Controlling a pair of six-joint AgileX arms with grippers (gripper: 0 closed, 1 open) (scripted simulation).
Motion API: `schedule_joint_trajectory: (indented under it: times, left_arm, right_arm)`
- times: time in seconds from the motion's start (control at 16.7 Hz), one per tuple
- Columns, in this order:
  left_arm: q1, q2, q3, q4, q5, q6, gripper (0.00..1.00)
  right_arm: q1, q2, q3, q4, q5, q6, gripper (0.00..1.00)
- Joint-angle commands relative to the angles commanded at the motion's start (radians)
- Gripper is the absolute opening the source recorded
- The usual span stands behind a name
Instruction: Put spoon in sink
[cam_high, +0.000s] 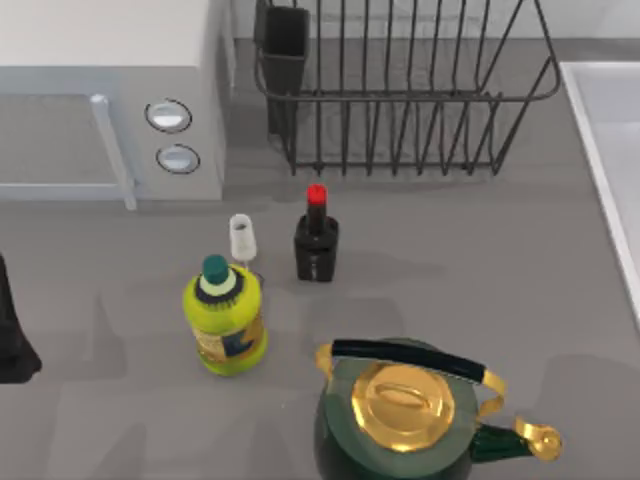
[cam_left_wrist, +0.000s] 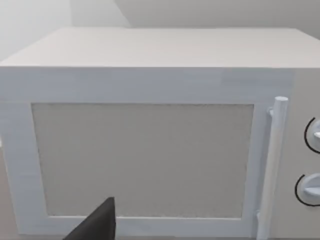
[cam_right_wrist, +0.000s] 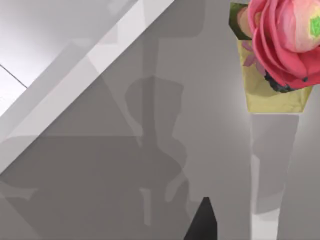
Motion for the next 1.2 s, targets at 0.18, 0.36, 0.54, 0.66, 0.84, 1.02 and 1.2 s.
schedule_joint_trajectory:
  times: [0.18, 0.36, 0.54, 0.66, 0.84, 1.02, 1.2]
  left_arm:
    - [0.0, 0.0, 0.0, 0.0, 0.0, 0.0, 1.0]
    - [0.0, 0.0, 0.0, 0.0, 0.0, 0.0, 1.0]
    - [0.0, 0.0, 0.0, 0.0, 0.0, 0.0, 1.0]
    - [0.0, 0.0, 0.0, 0.0, 0.0, 0.0, 1.0]
    - [0.0, 0.0, 0.0, 0.0, 0.0, 0.0, 1.0]
    - [0.0, 0.0, 0.0, 0.0, 0.0, 0.0, 1.0]
    - [0.0, 0.0, 0.0, 0.0, 0.0, 0.0, 1.0]
  right_arm:
    - [0.024, 0.157, 0.187, -0.075, 0.002, 0.035, 0.0]
    - [0.059, 0.358, 0.464, -0.171, 0.003, 0.076, 0.0]
    - [0.101, 0.584, 0.801, -0.279, 0.004, 0.122, 0.0]
    - [0.131, 0.733, 1.033, -0.348, 0.004, 0.153, 0.0]
    - [0.177, 0.933, 1.347, -0.438, 0.005, 0.195, 0.0]
    - [0.217, 1.092, 1.592, -0.503, 0.007, 0.231, 0.0]
    - [0.248, 1.195, 1.75, -0.539, 0.01, 0.254, 0.0]
